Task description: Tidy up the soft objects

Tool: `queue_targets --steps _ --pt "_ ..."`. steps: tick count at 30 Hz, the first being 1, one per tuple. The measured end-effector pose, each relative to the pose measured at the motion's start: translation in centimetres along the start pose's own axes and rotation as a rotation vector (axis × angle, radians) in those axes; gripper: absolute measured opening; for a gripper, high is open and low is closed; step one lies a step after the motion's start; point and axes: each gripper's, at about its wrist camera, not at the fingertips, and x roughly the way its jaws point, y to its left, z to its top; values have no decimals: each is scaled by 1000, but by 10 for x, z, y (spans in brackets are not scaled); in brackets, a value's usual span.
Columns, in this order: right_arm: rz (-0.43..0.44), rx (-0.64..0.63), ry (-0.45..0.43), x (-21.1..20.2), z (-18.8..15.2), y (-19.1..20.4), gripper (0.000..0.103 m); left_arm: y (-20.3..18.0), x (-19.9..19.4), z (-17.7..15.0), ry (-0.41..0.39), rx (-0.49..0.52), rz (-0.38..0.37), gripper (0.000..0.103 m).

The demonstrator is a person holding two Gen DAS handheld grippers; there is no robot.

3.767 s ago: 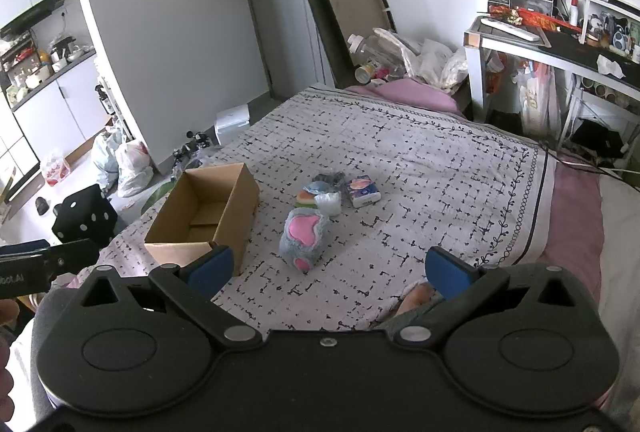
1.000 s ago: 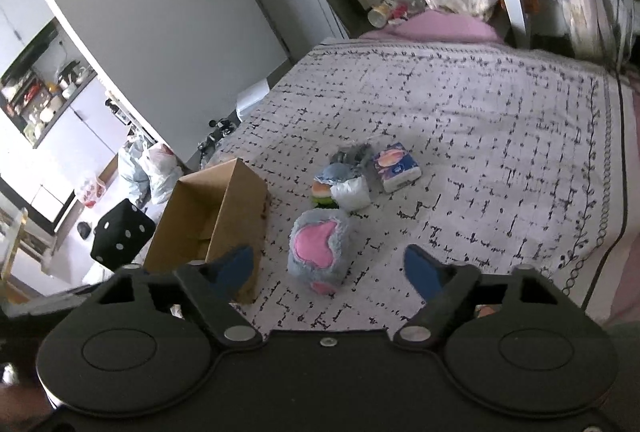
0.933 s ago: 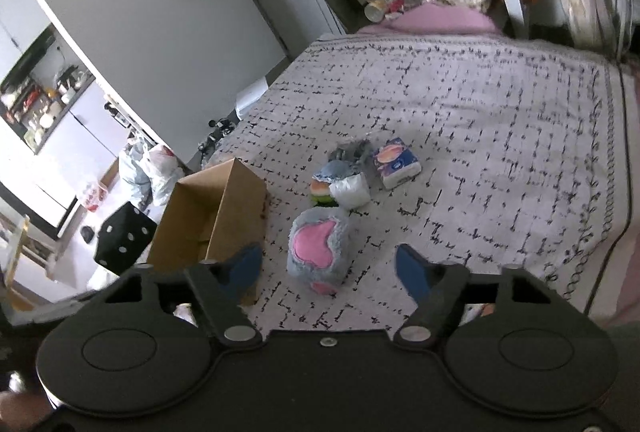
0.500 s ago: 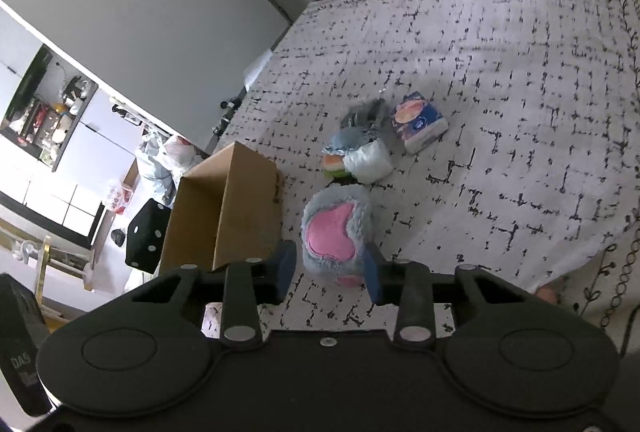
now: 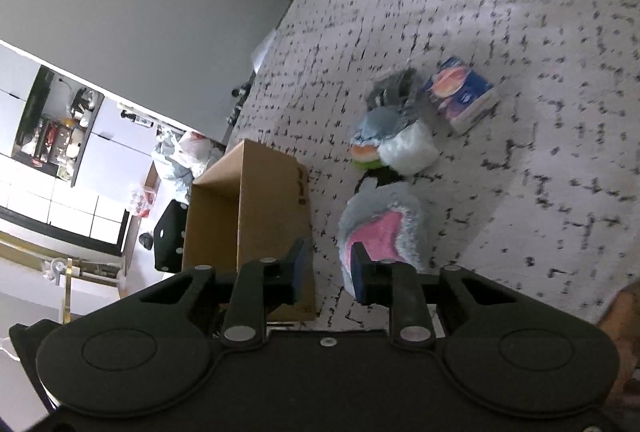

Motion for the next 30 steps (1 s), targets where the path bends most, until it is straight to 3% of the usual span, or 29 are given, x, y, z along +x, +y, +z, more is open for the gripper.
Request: queue_targets --steps 5,10,12,19,22,25,30 --pt "-78 -5 53 24 3 -3 28 -2 13 2 16 13 -27 31" --pt "-131 10 38 24 5 -11 28 -4 26 1 60 45 -16 32" --pt "-172 19 32 25 5 -15 33 -8 28 1 65 56 -27 32" --pt "-173 81 4 23 7 -33 35 -22 40 0 96 71 -45 32" --pt "-198 107 -25 15 7 -41 32 -28 46 0 110 83 -31 32" --pt "-237 146 -55 6 9 -50 23 -32 49 2 112 95 -11 32" --pt "-198 227 -63 2 9 -68 20 -37 56 7 141 78 -37 32"
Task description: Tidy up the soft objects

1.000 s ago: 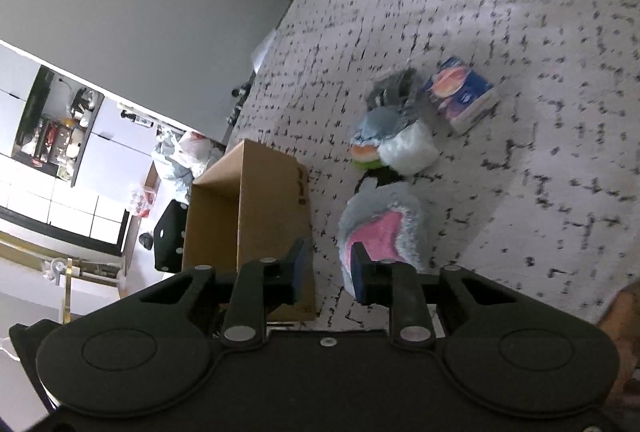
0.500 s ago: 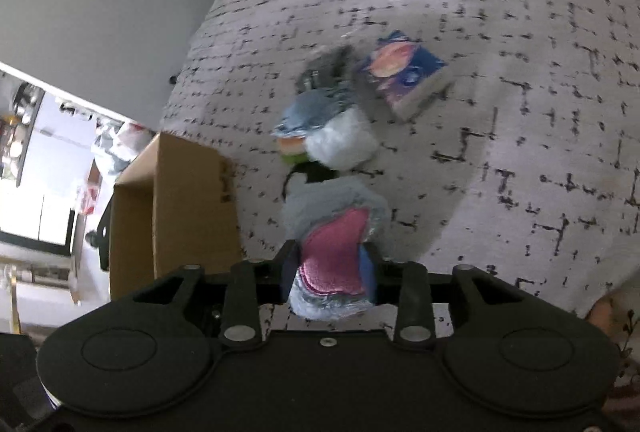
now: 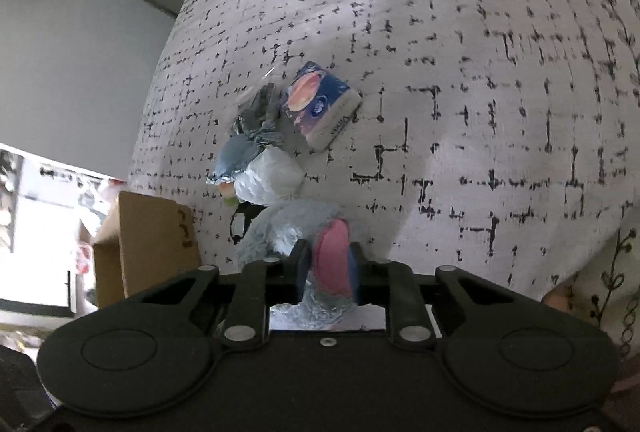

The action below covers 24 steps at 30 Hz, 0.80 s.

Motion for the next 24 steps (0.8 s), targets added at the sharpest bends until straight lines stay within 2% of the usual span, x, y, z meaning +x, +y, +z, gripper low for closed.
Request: queue_targets --steps 4,10,16,19,24 --pt "51 58 11 -1 1 -10 20 -9 3 2 0 5 -20 32" --pt "65 30 12 -1 0 -2 23 -13 19 -1 23 -35 -23 32" --pt "18 -5 29 14 0 3 25 -8 29 -7 28 -101 -24 31" --pt "1 -33 23 17 1 7 25 -10 30 -6 33 -113 -18 25" --pt "-2 -83 -5 13 -2 12 19 -12 24 -3 31 -105 -15 21"
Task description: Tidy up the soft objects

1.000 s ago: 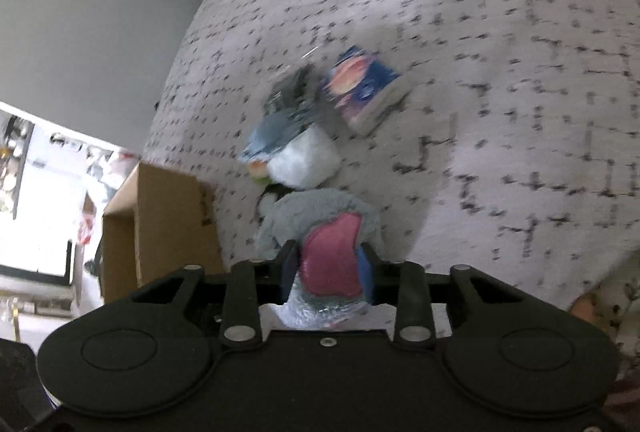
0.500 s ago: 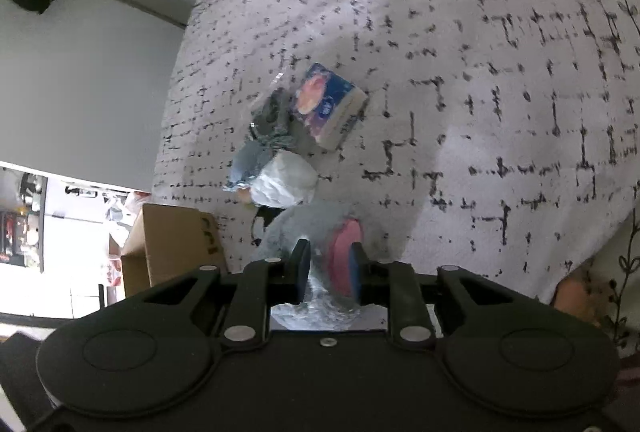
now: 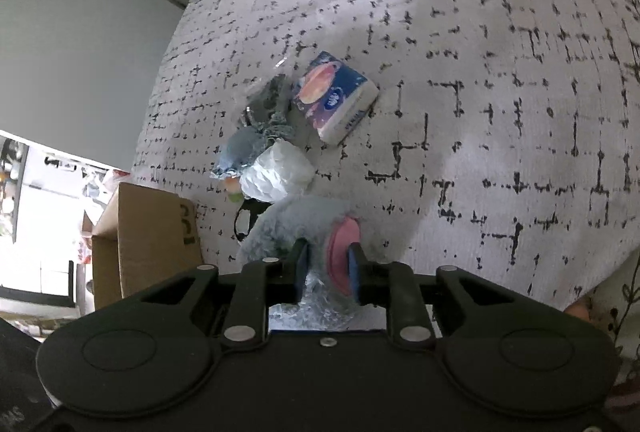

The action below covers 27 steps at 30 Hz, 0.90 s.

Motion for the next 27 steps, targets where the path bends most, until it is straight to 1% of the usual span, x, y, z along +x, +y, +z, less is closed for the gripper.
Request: queue_targets --steps 4,8,16,27 --pt "34 -16 -38 -13 -4 4 18 -5 -14 -1 -32 14 -9 21" --pt "93 -38 -82 -29 -10 9 18 -7 -35 1 -76 21 -27 20" --pt "180 -119 -121 -49 -20 28 17 -2 -75 2 -150 20 -45 20" --pt "282 -203 -181 -64 -37 60 17 13 -118 3 -240 20 -38 20"
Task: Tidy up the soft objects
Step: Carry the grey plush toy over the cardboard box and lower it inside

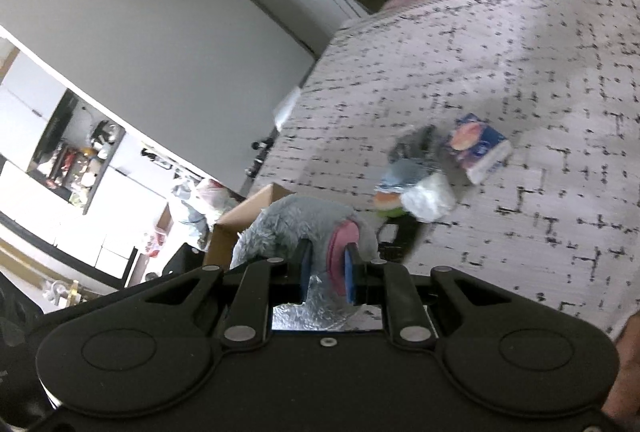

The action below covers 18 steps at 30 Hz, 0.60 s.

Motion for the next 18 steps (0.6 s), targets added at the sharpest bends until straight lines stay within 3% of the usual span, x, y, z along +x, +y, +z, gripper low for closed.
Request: queue_targets --steps 8,18 --pt "52 -34 -11 0 -4 20 17 14 -25 7 -43 -14 -6 20" --pt "33 -70 -20 7 -13 49 17 30 -40 12 -69 -18 7 20"
